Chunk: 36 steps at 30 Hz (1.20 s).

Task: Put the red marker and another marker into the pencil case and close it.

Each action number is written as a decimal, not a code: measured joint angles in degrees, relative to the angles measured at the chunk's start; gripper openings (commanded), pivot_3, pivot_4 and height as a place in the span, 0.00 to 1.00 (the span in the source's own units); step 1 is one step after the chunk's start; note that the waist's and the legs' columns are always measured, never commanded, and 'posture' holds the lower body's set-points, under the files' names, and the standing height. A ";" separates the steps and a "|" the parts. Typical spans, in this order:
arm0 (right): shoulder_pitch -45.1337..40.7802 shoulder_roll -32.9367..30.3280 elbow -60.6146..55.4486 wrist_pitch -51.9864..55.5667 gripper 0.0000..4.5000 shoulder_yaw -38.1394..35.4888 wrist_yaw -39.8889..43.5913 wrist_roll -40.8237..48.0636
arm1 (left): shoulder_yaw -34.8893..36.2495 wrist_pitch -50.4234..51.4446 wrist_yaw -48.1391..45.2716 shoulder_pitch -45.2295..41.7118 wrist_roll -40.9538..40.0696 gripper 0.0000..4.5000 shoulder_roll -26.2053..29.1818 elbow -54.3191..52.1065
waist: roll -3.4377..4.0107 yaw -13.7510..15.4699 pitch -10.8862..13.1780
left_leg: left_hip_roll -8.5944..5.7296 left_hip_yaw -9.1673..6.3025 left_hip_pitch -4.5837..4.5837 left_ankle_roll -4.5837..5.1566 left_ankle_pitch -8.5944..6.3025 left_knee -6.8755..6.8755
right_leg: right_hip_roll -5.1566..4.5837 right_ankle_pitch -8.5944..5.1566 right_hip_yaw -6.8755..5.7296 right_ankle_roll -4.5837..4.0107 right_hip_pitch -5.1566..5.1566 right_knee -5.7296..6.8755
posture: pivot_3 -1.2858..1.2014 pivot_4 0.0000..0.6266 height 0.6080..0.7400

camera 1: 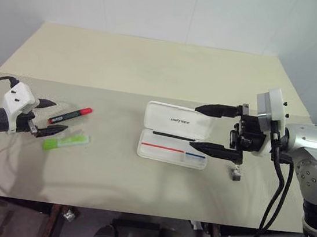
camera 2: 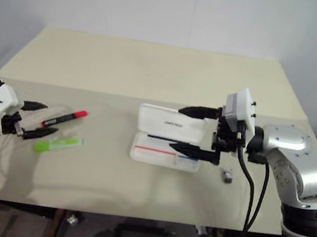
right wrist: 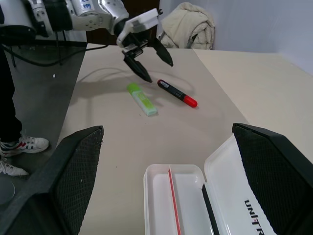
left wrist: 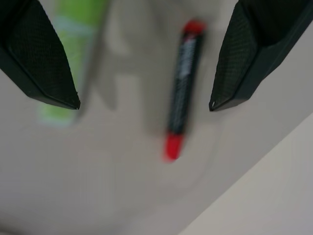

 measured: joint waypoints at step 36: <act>3.92 2.42 -3.98 -0.99 1.00 2.18 -7.80 -1.67 | -28.41 0.26 -7.34 -38.76 25.93 0.81 -5.56 39.90 | -0.03 1.04 0.01 | 0.04 -0.02 -0.06 0.00 -0.01 0.07 | 0.15 -0.01 0.01 0.10 -0.07 0.14 | 0.52 0.24 1.00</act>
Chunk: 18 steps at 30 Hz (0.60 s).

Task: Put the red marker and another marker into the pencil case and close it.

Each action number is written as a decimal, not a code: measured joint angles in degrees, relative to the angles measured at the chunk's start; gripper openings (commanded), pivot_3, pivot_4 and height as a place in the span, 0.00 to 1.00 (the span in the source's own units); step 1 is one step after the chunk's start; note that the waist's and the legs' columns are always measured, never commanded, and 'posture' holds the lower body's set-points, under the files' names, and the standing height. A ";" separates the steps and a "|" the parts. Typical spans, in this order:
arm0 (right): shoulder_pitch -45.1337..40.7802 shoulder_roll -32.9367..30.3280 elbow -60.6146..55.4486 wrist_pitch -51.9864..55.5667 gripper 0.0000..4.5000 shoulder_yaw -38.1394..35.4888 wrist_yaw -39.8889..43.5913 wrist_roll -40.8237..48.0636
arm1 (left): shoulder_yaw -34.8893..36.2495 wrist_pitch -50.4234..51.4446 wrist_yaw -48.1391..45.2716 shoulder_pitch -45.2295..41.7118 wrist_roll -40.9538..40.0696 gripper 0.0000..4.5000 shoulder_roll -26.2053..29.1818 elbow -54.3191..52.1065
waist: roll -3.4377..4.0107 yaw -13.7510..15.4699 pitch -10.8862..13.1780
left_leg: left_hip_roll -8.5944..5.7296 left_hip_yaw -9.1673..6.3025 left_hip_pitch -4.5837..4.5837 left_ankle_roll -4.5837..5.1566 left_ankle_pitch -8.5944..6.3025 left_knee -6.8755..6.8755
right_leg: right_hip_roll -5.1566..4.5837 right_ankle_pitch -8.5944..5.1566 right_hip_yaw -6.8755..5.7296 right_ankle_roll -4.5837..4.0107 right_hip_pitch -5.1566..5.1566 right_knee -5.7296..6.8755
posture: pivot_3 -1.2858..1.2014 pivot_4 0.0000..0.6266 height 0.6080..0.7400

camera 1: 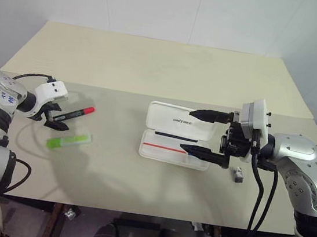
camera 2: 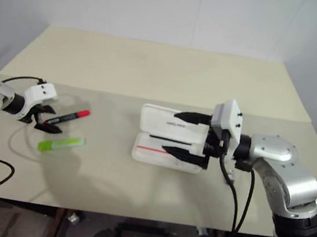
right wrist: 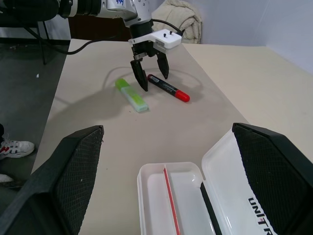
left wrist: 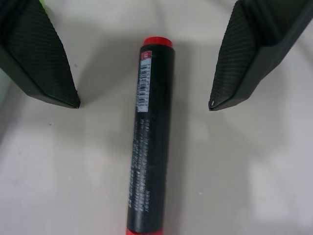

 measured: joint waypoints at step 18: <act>-0.04 -0.23 -0.62 0.47 1.00 -0.03 -0.50 -0.11 | 2.54 -0.96 -0.12 1.14 -0.56 0.12 -1.02 -0.24 | 0.00 -0.15 0.00 | 0.00 0.00 0.00 0.00 0.00 0.26 | 0.00 0.01 0.02 0.02 0.02 0.23 | 0.52 0.24 1.00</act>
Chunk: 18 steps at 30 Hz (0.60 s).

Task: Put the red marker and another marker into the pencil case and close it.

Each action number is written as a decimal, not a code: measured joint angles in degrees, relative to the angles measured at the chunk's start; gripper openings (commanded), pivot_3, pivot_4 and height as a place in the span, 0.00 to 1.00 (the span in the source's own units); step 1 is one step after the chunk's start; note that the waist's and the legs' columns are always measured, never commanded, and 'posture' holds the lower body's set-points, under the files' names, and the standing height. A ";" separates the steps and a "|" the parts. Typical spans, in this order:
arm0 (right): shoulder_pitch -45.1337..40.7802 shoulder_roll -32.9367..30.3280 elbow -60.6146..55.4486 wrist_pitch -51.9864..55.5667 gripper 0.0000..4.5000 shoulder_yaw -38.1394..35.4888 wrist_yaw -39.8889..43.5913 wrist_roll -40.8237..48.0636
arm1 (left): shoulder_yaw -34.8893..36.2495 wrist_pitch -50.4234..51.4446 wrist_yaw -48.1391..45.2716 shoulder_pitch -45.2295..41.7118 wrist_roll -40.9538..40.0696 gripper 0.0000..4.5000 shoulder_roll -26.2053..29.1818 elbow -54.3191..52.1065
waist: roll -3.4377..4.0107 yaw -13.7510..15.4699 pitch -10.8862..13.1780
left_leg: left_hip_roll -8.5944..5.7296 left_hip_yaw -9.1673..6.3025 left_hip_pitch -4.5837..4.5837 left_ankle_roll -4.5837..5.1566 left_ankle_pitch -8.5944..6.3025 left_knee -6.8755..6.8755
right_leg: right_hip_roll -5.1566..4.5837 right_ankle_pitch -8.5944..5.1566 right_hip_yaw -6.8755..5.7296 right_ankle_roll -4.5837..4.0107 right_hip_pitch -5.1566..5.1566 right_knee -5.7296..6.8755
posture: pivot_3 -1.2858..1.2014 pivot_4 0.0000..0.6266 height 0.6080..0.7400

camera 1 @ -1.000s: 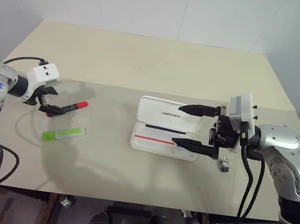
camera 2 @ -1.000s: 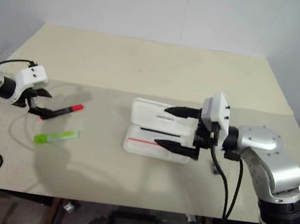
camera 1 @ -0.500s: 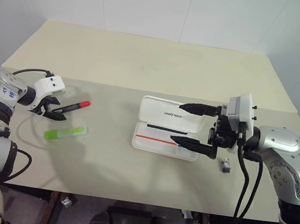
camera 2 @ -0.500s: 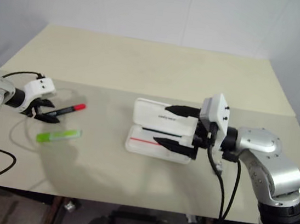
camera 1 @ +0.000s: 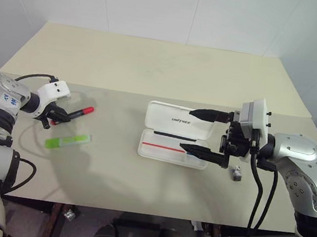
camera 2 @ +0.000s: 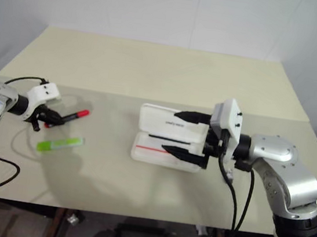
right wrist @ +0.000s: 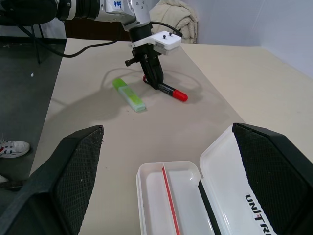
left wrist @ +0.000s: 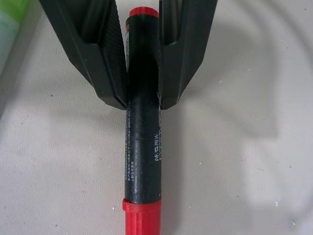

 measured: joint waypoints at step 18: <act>-0.19 -0.72 6.59 -3.78 1.00 0.33 3.44 -4.40 | 1.87 20.44 -16.19 13.15 -11.20 0.12 1.10 -50.65 | 0.00 -0.11 0.00 | 0.01 -0.02 0.04 0.00 0.00 0.13 | 0.02 -0.01 0.05 -0.01 0.08 0.09 | 0.52 0.24 1.00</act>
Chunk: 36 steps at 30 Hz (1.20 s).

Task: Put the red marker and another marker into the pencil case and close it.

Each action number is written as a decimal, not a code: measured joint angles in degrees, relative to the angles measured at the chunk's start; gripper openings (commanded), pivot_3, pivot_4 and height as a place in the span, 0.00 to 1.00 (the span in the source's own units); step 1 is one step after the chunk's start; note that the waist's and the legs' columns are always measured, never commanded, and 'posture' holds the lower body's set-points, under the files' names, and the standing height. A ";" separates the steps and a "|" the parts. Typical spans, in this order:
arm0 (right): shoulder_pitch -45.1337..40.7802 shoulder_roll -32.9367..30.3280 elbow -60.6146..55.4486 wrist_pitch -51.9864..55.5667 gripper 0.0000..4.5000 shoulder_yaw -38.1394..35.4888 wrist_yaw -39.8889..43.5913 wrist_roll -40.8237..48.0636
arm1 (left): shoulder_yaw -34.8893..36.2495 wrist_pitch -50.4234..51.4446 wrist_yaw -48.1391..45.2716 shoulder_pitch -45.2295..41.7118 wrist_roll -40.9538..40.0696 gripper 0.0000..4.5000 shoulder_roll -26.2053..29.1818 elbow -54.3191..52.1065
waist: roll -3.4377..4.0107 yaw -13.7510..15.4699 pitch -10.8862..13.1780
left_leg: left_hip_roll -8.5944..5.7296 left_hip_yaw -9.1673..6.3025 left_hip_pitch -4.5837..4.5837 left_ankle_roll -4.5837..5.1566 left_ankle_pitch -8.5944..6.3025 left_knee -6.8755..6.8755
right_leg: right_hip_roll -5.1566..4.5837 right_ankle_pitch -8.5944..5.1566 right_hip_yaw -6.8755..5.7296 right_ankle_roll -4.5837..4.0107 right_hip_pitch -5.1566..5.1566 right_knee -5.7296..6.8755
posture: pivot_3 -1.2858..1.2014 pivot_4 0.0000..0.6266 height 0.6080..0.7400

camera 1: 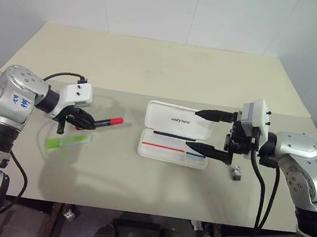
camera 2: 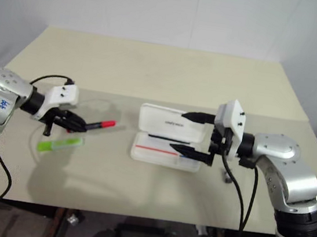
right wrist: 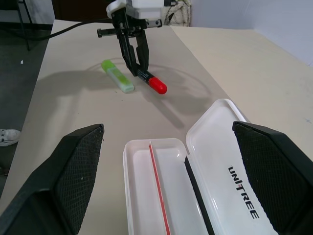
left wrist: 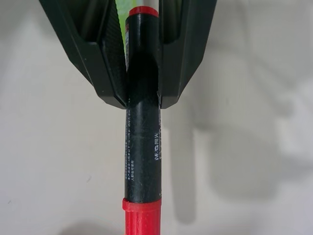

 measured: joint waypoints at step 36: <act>18.30 -4.54 -5.86 -2.57 1.00 -7.32 -8.16 -1.84 | -15.14 -7.85 12.05 -12.54 4.01 0.12 -28.97 12.73 | 0.00 0.21 0.00 | -0.14 -0.04 -0.02 0.02 0.01 0.03 | 0.07 0.06 0.30 0.22 0.05 -0.12 | 0.52 0.24 1.00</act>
